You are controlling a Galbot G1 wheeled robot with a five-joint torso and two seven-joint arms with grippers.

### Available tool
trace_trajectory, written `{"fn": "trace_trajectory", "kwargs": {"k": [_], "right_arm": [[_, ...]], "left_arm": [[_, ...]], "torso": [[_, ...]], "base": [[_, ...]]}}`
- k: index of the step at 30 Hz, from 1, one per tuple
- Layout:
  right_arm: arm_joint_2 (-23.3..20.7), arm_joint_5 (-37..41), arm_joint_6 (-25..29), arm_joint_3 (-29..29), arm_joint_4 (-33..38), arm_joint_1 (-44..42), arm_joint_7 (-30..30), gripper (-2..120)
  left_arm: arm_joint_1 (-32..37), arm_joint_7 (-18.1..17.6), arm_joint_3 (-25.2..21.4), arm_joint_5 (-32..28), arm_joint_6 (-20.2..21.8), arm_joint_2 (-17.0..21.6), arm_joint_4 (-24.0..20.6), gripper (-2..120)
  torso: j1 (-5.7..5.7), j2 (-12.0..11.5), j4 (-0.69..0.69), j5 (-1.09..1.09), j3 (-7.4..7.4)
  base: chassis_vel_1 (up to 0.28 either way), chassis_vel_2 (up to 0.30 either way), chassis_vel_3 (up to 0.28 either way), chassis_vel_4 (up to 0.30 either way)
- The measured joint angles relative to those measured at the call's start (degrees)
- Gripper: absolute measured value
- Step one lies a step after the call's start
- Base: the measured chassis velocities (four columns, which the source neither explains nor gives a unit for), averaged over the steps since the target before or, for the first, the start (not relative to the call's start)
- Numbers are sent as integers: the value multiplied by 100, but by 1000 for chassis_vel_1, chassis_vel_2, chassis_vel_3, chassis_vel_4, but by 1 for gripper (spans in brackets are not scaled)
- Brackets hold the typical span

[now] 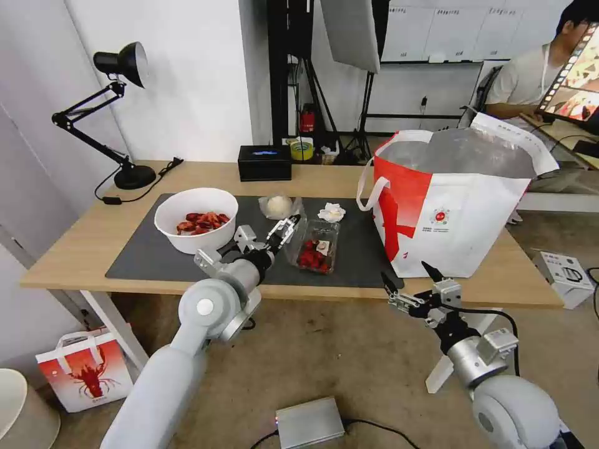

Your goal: Pick up the trash from the table and place it into the takeout bag.

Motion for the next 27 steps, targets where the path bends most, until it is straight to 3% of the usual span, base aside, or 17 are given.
{"fn": "trace_trajectory", "kwargs": {"k": [8, 21, 25, 27], "right_arm": [[-10, 322, 1, -23, 27, 19, -20, 100], [-55, 2231, -499, -96, 440, 113, 231, 100], [-64, 2451, -543, -97, 462, 131, 275, 100], [-71, 2600, -567, -97, 469, 169, 300, 100]], "left_arm": [[38, 134, 86, 67, 25, -11, -41, 100], [30, 165, 12, 60, 28, 109, -81, 100], [-53, 194, -2, -42, 29, 155, -70, 100], [-270, 406, 19, -169, 41, 254, 48, 97]], "torso": [[-1, 0, 0, 0, 0], [-1, 1, 1, 0, 0], [0, 1, 1, 0, 0], [0, 1, 1, 0, 0]], "base": [[0, 0, 0, 0], [0, 0, 0, 0], [0, 0, 0, 0], [0, 0, 0, 0]]}}
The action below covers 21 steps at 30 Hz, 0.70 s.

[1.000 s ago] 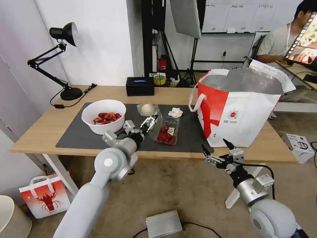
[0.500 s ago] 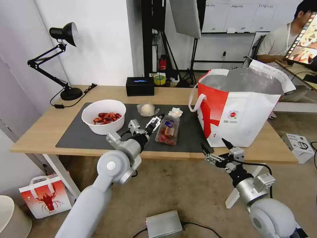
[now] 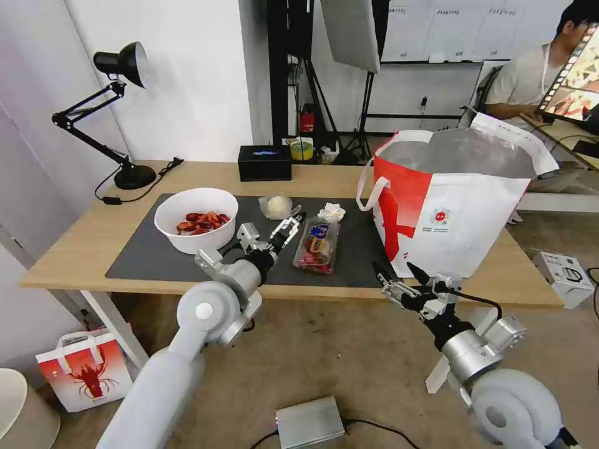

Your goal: Pick up the trash from the table and place it into the takeout bag.

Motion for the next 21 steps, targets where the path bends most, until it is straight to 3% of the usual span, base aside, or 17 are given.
{"fn": "trace_trajectory", "kwargs": {"k": [7, 10, 12, 13, 15, 17, 21], "right_arm": [[2, 12, -2, 6, 41, -37, 7, 100], [-1, 88, -2, 44, 95, -76, 8, 100], [-1, 112, -2, 47, 102, -80, 9, 100], [9, 170, -4, 49, 114, -84, 11, 100], [16, 204, -5, 49, 125, -87, 12, 100], [17, 211, -5, 49, 127, -87, 12, 100], [26, 319, -10, 49, 147, -84, 15, 100]], "left_arm": [[-570, 312, 278, 275, 99, 256, 378, 77], [-1020, 696, 696, 832, 147, 547, 626, 62], [-1070, 782, 770, 949, 156, 594, 660, 60], [-1165, 1047, 986, 1301, 180, 734, 753, 52], [-1198, 1242, 1125, 1546, 190, 826, 817, 43], [-1200, 1258, 1137, 1569, 190, 833, 823, 41], [-1254, 1877, 1527, 2252, 176, 1060, 1086, 21]], "torso": [[0, 0, 0, 0, 0], [0, 0, -1, 0, 0], [0, 0, -1, 0, 0], [0, 0, -1, 0, 0], [0, 0, -1, 0, 0], [0, 0, -1, 0, 0], [-1, 0, -1, -1, 1]], "base": [[0, 0, 0, 0], [0, 0, 0, 0], [0, 0, 0, 0], [0, 0, 0, 0], [0, 0, 0, 0], [0, 0, 0, 0], [0, 0, 0, 0]]}}
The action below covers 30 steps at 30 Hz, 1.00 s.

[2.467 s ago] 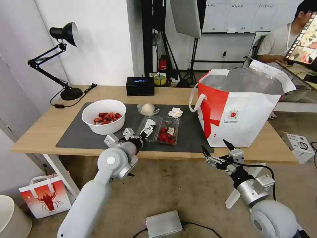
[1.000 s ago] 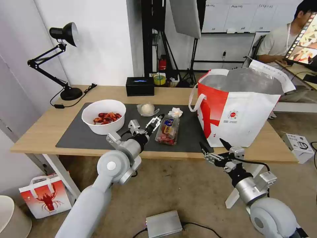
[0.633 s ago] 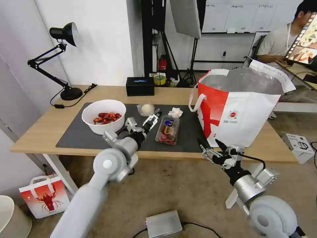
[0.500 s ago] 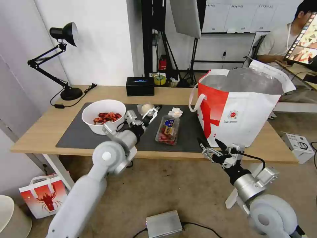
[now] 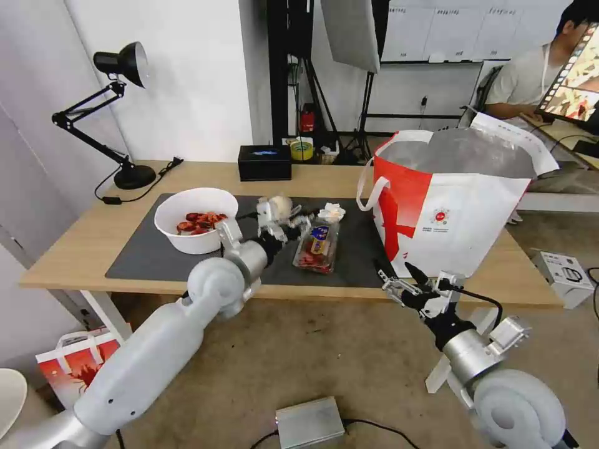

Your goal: Pick up the trash from the table and place it into the takeout bag.

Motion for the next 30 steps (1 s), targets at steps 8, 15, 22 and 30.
{"fn": "trace_trajectory", "kwargs": {"k": [8, 15, 22, 30], "right_arm": [[-2, 25, -3, 2, 19, -2, 4, 100], [-27, 265, -22, 23, 52, 19, 64, 100], [-3, 580, -172, 17, 46, 130, 170, 100], [18, 1174, -281, 10, 27, 297, 376, 100]], "left_arm": [[-127, 797, 354, 597, -106, 233, 354, 0], [-397, 1352, 642, 1486, -292, 419, 612, 0], [-711, 2091, 1030, 2316, -609, 581, 1015, 0], [-838, 2331, 1284, 2623, -745, 565, 1369, 0]], "torso": [[0, 0, 1, 1, 0], [0, 0, 1, 1, -1], [1, 0, 0, 2, -1], [1, 0, 0, 1, 0]], "base": [[0, 0, 0, 0], [0, 0, 0, 0], [0, 0, 0, 0], [0, 0, 0, 0]]}}
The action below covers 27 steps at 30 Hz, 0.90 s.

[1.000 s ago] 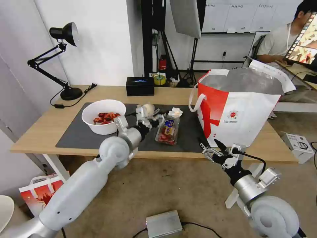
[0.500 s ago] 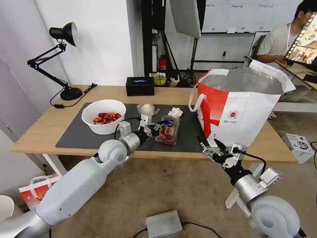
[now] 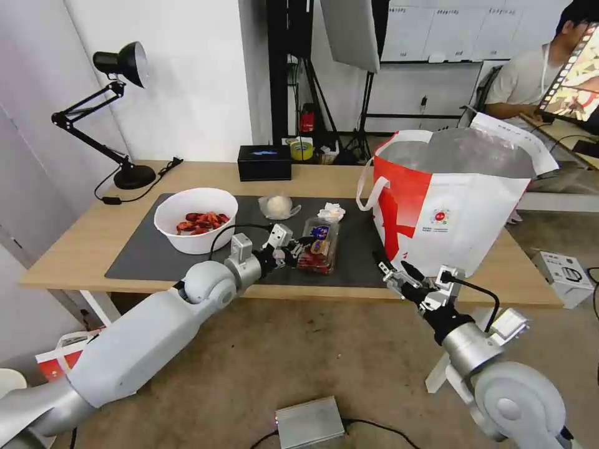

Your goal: Pick up the trash from the table and place it into the takeout bag.

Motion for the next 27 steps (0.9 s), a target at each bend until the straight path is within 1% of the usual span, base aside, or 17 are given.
{"fn": "trace_trajectory", "kwargs": {"k": [4, 9, 13, 14, 17, 20, 21, 24, 27], "right_arm": [[28, 476, -73, 4, -9, 88, 145, 100], [77, 803, -118, -5, -20, 173, 291, 100], [133, 1314, -173, 49, -53, 287, 575, 100], [133, 1314, -173, 49, -53, 287, 575, 100], [143, 1500, -178, 112, -149, 374, 720, 100], [162, 1587, -178, 128, -199, 432, 791, 100], [182, 1631, -178, 136, -228, 474, 835, 100], [201, 1680, -178, 132, -285, 551, 898, 100], [230, 1809, -177, 77, -430, 717, 1008, 100]], "left_arm": [[-23, 61, 100, 56, -19, -18, 85, 0], [-98, 112, 203, 109, -23, -29, 123, 0], [-260, 146, 413, 133, -38, -106, 210, 0], [-260, 146, 413, 133, -38, -106, 210, 0], [-404, 156, 605, 131, -55, -224, 272, 0], [-495, 156, 717, 122, -57, -289, 317, 0], [-547, 156, 779, 116, -65, -336, 345, 0], [-571, 157, 819, 109, -75, -365, 361, 0], [-576, 134, 834, 95, -83, -356, 364, 0]], "torso": [[0, 0, 0, 0, 0], [0, 0, 0, 1, 0], [0, 0, 1, 0, 0], [0, 0, 1, 0, 0], [0, 0, -1, 1, 0], [0, 0, 1, 1, 0], [0, 0, -1, 1, 0], [0, 0, -2, 0, 0], [0, 0, 0, 1, 0]], "base": [[0, 0, 0, 0], [0, 0, 0, 0], [0, 0, 0, 0], [0, 0, 0, 0], [0, 0, 0, 0], [0, 0, 0, 0], [0, 0, 0, 0], [0, 0, 0, 0], [0, 0, 0, 0]]}}
